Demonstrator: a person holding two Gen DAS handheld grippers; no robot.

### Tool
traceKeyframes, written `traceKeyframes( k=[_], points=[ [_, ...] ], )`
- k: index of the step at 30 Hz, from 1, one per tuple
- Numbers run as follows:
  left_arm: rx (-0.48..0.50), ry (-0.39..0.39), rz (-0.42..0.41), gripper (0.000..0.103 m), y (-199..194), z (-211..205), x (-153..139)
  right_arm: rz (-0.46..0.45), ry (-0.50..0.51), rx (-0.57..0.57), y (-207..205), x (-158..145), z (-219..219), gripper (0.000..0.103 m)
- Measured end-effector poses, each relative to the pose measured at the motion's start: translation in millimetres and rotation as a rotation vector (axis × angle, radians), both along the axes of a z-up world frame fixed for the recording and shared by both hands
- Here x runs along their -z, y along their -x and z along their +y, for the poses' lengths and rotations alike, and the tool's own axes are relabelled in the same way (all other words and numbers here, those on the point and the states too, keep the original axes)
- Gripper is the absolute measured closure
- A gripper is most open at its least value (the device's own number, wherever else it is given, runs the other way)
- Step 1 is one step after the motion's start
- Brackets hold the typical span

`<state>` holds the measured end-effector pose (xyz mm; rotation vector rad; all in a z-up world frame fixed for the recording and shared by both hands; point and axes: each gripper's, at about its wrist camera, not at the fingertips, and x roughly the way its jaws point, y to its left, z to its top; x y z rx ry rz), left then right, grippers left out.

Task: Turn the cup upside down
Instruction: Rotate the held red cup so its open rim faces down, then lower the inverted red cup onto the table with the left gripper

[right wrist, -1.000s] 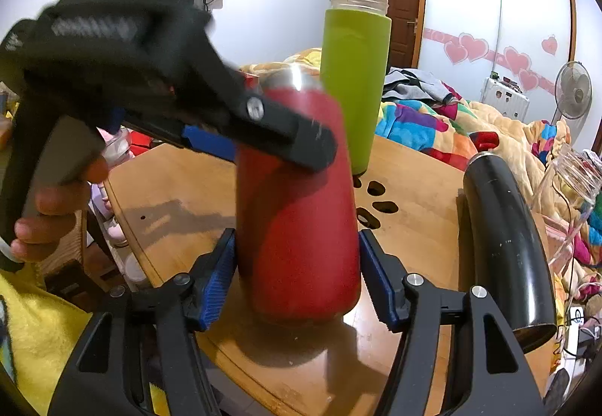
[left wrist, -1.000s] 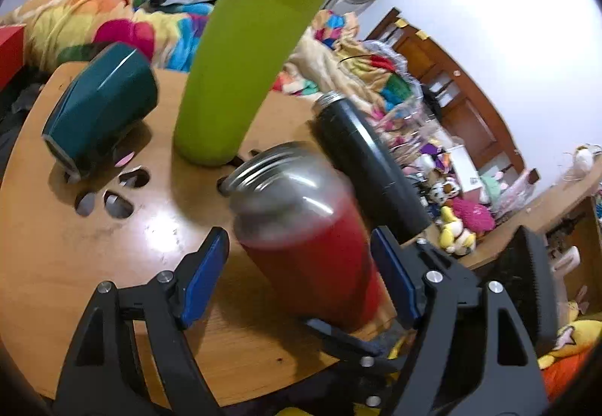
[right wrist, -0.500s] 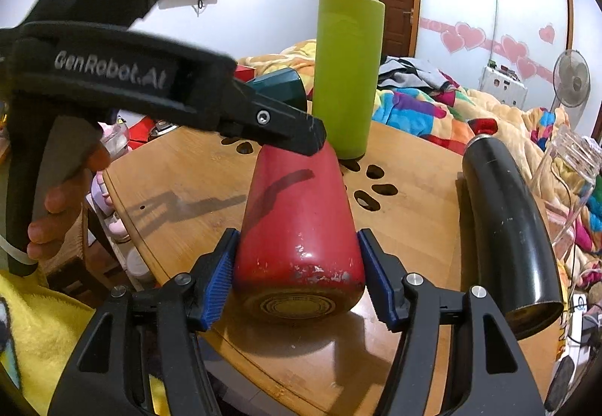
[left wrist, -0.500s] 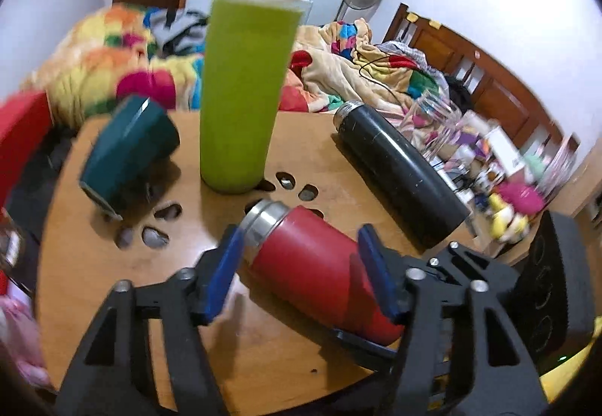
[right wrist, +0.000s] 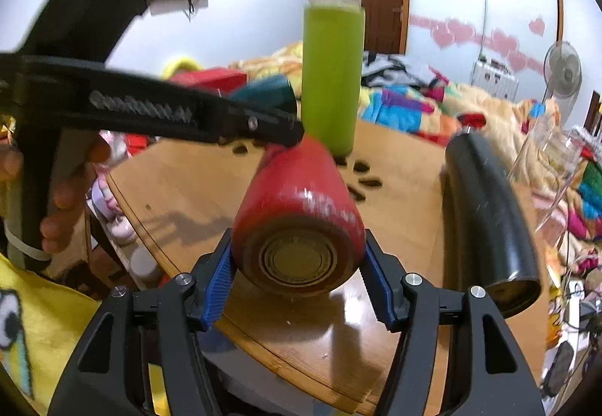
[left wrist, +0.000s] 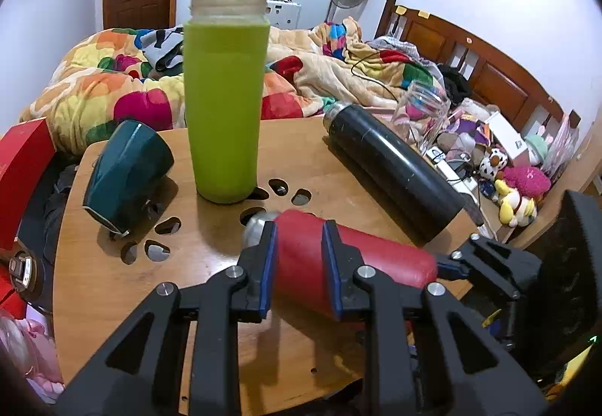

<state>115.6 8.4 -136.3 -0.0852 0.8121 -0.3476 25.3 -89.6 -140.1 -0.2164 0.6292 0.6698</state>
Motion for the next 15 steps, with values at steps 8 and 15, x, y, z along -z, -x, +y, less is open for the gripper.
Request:
traceKeyframes(
  k=[8, 15],
  points=[
    [-0.002, 0.07, -0.011, 0.081, 10, 17, -15, -0.074, -0.047, -0.002, 4, -36, 4, 0.045],
    [-0.032, 0.137, 0.002, 0.081, 6, 34, -14, -0.081, -0.038, 0.014, -9, -42, 18, 0.045]
  ],
)
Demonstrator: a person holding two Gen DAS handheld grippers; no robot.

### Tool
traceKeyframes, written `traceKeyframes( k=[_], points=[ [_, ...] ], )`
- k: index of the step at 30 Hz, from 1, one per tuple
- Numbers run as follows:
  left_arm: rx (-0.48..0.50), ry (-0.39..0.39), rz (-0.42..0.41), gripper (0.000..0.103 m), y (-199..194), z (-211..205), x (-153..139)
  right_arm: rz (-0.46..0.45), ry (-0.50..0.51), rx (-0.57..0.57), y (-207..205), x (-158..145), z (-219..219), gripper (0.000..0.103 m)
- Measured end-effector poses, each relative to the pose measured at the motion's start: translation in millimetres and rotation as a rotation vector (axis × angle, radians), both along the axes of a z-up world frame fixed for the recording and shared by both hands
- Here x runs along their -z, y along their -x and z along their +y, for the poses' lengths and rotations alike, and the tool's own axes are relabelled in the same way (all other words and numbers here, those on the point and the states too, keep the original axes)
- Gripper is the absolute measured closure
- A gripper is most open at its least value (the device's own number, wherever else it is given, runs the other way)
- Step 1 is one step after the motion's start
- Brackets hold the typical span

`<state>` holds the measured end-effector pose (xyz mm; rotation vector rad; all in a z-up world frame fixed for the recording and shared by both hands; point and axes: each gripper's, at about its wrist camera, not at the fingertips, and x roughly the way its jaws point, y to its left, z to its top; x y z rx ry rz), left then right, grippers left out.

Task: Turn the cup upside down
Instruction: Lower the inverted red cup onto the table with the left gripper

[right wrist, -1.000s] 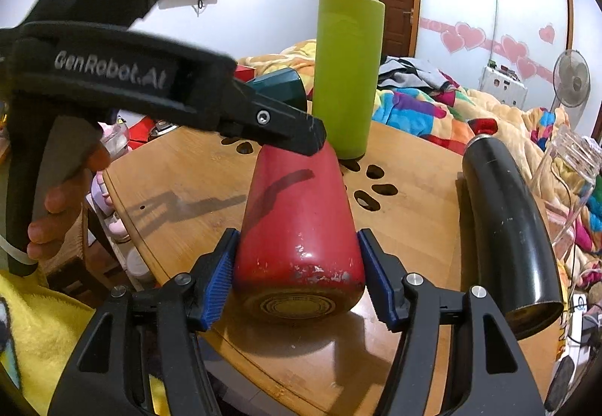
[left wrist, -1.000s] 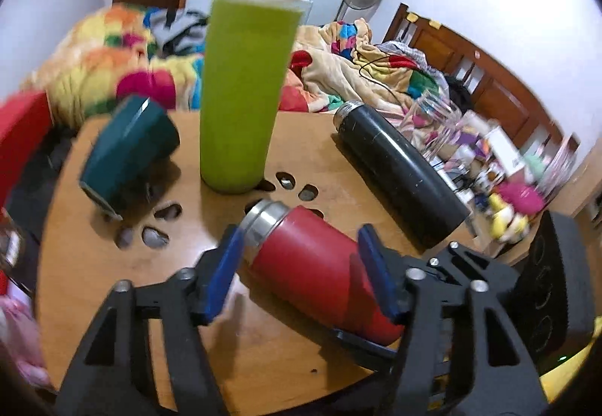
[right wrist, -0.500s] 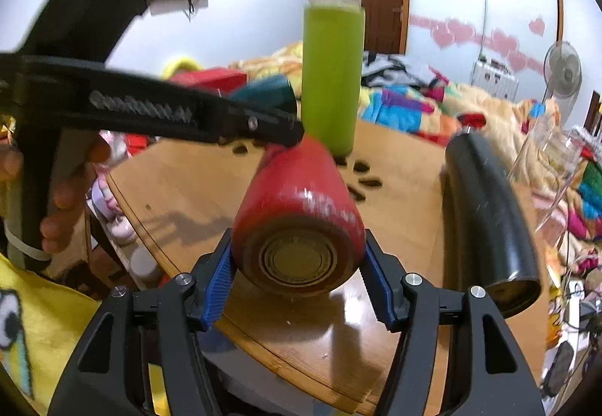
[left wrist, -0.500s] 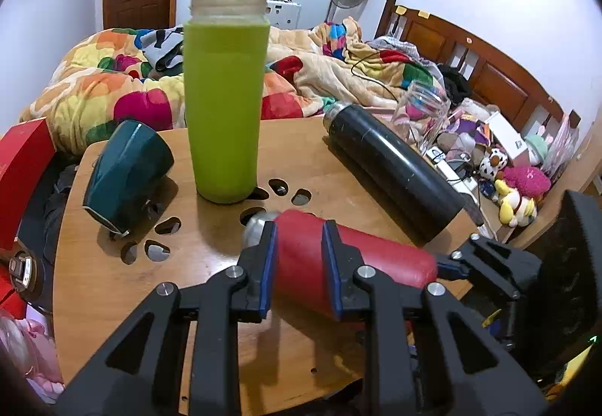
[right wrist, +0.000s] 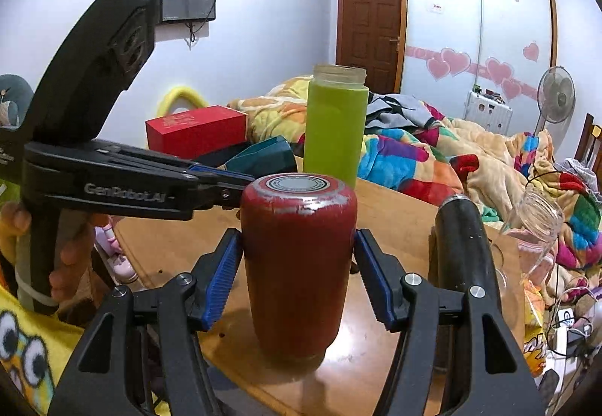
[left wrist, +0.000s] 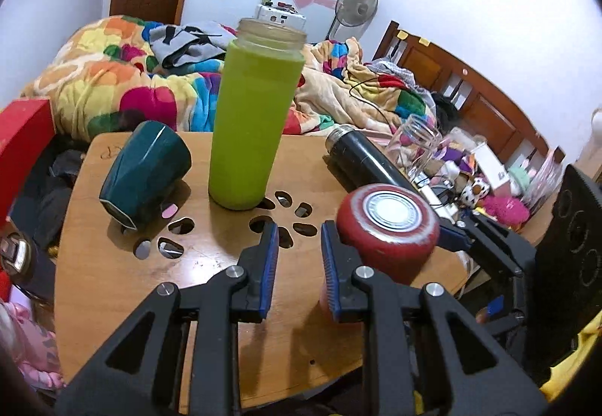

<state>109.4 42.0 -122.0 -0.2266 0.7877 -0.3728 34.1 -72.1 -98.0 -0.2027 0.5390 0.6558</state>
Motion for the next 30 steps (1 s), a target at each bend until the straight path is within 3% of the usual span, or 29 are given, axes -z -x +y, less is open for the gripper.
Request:
traceKeyframes(
  k=[15, 23, 30],
  points=[
    [-0.006, 0.023, -0.007, 0.083, 4, 1, -6, -0.008, -0.014, -0.005, 2, 0, 0, 0.045],
    [0.034, 0.007, -0.017, 0.083, 12, -16, -9, -0.001, 0.005, 0.018, 11, 1, -12, 0.045],
    [0.008, -0.013, -0.012, 0.083, 13, -19, -10, 0.016, 0.003, 0.027, 6, 1, -14, 0.045]
  ],
)
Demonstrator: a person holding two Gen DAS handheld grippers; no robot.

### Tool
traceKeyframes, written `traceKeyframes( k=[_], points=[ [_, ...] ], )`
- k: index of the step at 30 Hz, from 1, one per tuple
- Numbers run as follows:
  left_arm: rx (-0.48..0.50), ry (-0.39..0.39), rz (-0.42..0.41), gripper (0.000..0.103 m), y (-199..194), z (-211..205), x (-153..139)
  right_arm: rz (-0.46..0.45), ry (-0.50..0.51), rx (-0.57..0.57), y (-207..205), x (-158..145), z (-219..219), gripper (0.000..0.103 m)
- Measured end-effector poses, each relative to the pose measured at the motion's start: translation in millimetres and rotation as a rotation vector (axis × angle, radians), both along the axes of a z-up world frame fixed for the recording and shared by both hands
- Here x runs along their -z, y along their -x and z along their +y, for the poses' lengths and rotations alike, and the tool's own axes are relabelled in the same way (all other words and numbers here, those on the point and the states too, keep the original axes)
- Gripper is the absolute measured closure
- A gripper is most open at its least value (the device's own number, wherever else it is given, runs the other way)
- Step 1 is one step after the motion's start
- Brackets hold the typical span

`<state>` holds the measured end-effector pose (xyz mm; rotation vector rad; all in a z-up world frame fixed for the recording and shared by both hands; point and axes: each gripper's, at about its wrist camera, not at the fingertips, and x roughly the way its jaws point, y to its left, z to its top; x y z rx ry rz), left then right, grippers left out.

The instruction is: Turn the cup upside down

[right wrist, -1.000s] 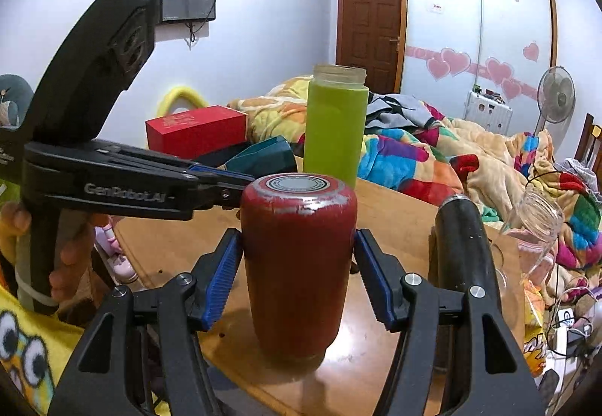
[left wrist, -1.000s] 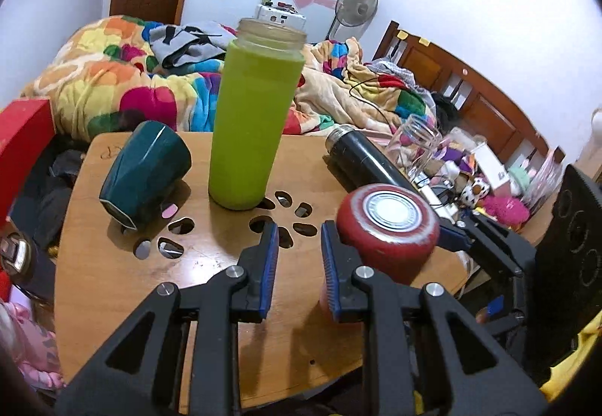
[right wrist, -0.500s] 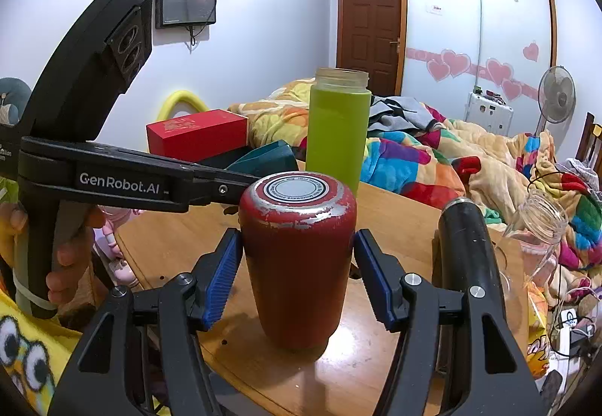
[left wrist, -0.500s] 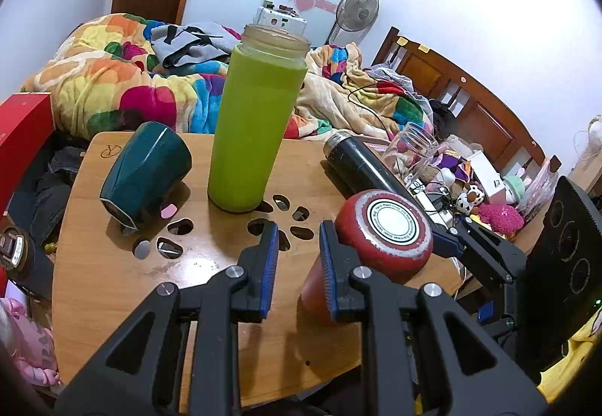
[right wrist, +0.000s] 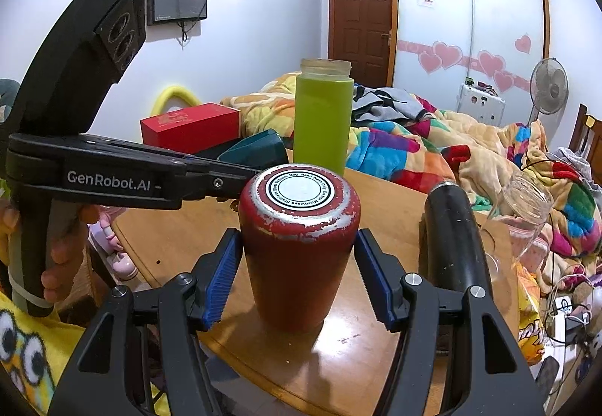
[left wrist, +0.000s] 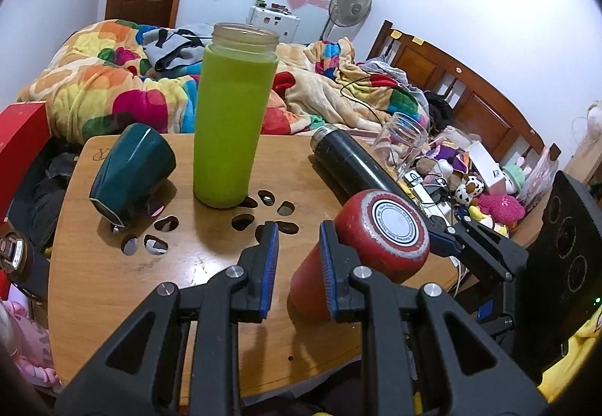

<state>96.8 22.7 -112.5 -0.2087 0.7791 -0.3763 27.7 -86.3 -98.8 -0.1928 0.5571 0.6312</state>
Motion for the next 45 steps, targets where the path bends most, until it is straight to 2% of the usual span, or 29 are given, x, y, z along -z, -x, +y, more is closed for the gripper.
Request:
traceKeyframes(
  k=[6, 10, 14, 16, 18, 20, 22, 24, 26, 27, 29, 34, 45],
  points=[
    [-0.047, -0.046, -0.014, 0.082, 4, 5, -5, 0.029, -0.008, 0.01, -1, 1, -1, 0.045],
    [-0.086, -0.092, -0.058, 0.082, 17, 6, -19, 0.046, -0.006, 0.024, 2, -3, -5, 0.045],
    [-0.114, -0.122, -0.137, 0.066, 39, 4, -43, 0.021, -0.017, 0.044, 16, -20, -13, 0.043],
    [-0.127, -0.136, -0.182, 0.059, 51, 1, -56, -0.005, -0.028, 0.06, 24, -32, -19, 0.039],
    [-0.143, -0.151, -0.228, 0.044, 64, -2, -68, -0.047, -0.045, 0.087, 36, -48, -26, 0.031],
    [-0.167, -0.167, -0.282, 0.035, 79, -5, -82, -0.091, -0.056, 0.12, 47, -63, -32, 0.024],
    [-0.191, -0.172, -0.332, 0.024, 95, -7, -96, -0.131, -0.062, 0.153, 58, -79, -36, 0.024],
    [-0.224, -0.181, -0.372, 0.007, 109, -8, -106, -0.165, -0.073, 0.19, 69, -95, -41, 0.022],
    [-0.274, -0.2, -0.421, 0.002, 124, -9, -114, -0.19, -0.088, 0.219, 76, -107, -46, 0.015],
    [-0.299, -0.21, -0.449, 0.001, 132, -10, -119, -0.208, -0.096, 0.237, 82, -114, -49, 0.013],
    [-0.324, -0.225, -0.481, 0.0, 145, -11, -124, -0.238, -0.104, 0.264, 91, -124, -53, 0.0],
    [-0.353, -0.258, -0.509, 0.0, 169, -17, -128, -0.28, -0.122, 0.3, 112, -142, -56, 0.0],
    [-0.322, -0.258, -0.556, 0.0, 197, -33, -128, -0.208, -0.16, 0.345, 119, -143, -69, 0.0]
  ],
)
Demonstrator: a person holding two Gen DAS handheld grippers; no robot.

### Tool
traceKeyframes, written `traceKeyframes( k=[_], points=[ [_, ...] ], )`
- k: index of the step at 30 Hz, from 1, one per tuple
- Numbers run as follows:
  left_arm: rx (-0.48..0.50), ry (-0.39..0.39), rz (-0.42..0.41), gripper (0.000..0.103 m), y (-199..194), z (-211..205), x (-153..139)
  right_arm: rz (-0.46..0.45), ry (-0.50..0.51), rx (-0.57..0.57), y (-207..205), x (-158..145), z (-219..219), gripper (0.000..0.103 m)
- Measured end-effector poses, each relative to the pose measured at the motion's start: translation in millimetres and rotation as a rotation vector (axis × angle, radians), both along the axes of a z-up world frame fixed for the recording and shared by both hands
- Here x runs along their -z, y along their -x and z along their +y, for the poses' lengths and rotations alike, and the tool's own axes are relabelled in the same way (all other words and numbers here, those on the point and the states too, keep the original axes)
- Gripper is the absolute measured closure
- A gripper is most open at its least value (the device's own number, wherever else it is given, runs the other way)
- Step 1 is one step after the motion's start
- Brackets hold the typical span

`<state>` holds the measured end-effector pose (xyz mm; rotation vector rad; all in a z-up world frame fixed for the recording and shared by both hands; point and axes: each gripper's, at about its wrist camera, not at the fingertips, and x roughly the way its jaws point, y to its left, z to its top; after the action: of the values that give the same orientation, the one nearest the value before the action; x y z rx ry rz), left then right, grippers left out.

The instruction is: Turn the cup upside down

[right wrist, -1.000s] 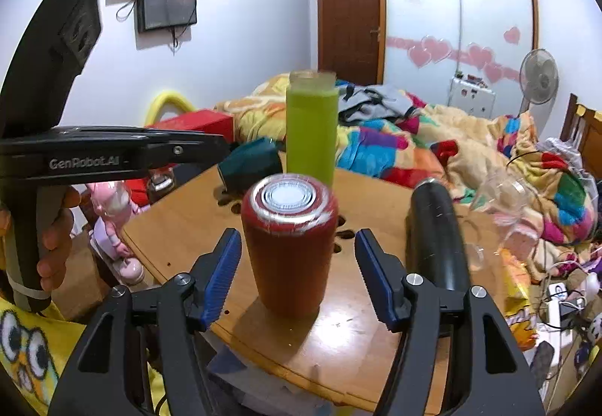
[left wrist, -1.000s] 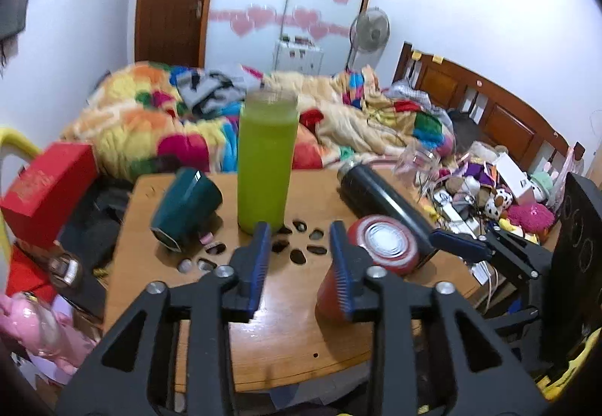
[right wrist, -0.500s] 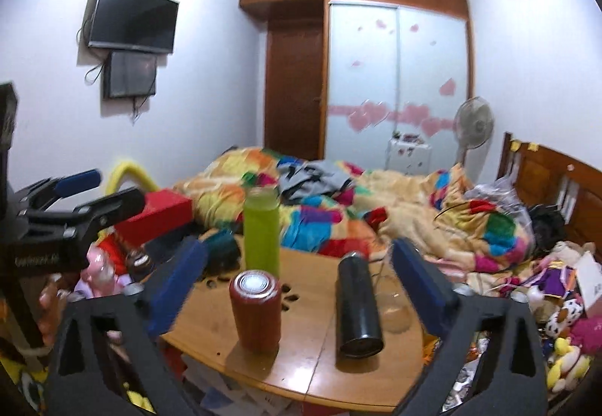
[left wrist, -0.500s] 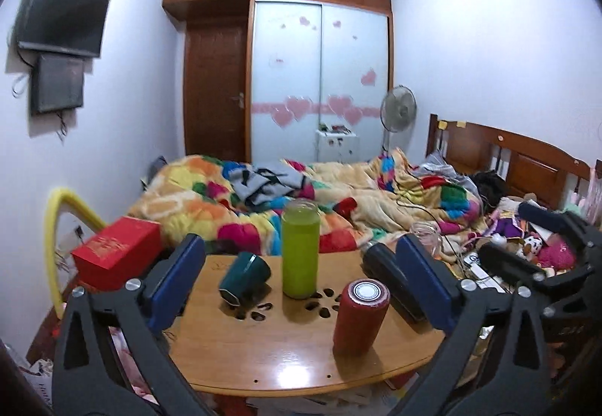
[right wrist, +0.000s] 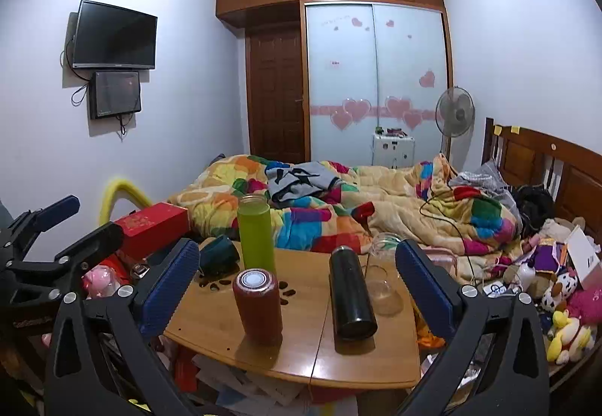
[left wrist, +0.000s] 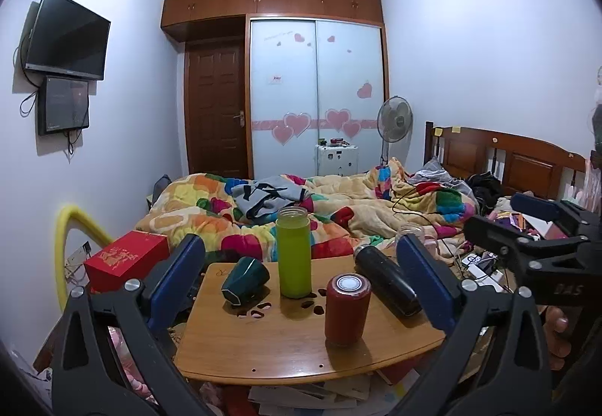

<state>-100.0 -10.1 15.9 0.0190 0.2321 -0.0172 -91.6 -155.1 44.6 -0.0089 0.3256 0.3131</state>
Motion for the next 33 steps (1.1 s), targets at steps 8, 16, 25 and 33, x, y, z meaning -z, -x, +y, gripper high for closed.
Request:
traceKeyframes(
  k=[8, 16, 25, 33],
  points=[
    [0.006, -0.015, -0.013, 0.0, 2.3, -6.4, -2.8, 0.005, -0.007, 0.01, 2.8, 0.7, -2.3, 0.0],
    [0.004, -0.013, -0.012, 0.0, 2.0, -6.1, -2.8, 0.006, -0.007, 0.012, 1.6, 0.7, -2.7, 0.0],
    [0.004, -0.014, -0.012, 0.0, 1.9, -6.0, -3.1, 0.007, -0.003, 0.02, -0.9, 0.6, -5.0, 0.0],
    [0.005, -0.015, -0.013, 0.0, 0.7, -6.0, -3.5, 0.01, -0.004, 0.024, -2.4, 0.6, -6.8, 0.0]
  ],
)
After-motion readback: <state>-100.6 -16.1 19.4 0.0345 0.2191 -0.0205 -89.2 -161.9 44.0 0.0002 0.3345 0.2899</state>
